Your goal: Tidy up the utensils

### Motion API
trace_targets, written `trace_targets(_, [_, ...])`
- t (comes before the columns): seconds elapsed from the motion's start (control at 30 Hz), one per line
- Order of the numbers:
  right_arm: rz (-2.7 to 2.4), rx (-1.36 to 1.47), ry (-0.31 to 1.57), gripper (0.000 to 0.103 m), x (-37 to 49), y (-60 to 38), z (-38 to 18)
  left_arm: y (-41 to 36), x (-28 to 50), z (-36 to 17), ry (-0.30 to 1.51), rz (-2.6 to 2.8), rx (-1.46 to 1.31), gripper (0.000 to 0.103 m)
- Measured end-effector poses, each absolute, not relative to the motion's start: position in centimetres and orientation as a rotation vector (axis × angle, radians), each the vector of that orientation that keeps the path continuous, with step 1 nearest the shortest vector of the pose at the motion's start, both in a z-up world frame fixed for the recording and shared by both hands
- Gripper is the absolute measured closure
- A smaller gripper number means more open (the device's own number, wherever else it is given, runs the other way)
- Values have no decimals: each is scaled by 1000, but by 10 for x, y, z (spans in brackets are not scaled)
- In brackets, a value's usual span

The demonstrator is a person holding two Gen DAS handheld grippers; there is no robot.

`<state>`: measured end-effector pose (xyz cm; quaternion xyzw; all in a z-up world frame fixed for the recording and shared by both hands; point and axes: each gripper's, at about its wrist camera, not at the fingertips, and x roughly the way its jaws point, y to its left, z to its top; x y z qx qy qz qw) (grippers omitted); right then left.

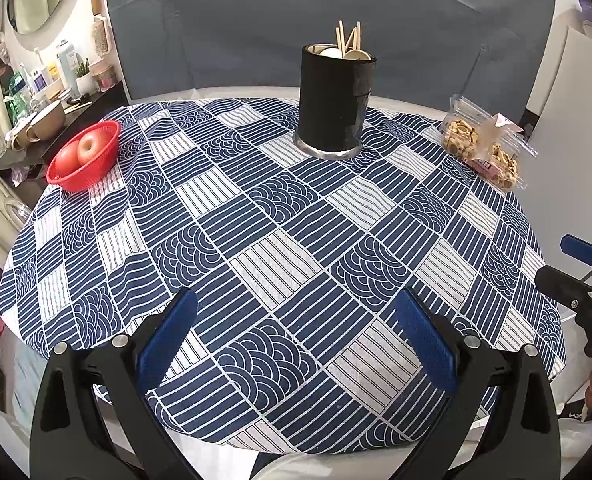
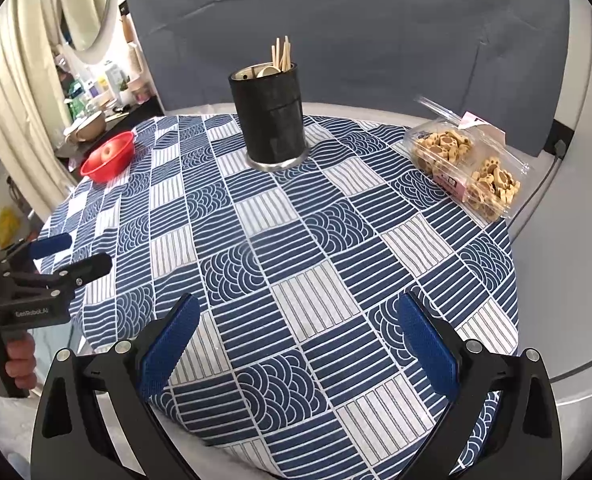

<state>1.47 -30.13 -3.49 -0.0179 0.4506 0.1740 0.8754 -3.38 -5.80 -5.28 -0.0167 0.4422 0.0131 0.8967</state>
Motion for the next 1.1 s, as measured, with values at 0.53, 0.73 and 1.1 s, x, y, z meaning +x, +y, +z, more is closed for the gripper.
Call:
trace_targets(0.53, [370, -29, 941, 8, 16, -302, -35, -60, -33, -51, 907, 25, -25, 6])
trace_targets(0.73, [366, -34, 944, 8, 17, -300, -36, -58, -31, -53, 911, 26, -33, 6])
trace_targets(1.1, [362, -72, 940, 8, 22, -296, -34, -55, -33, -43, 867, 22, -7, 6])
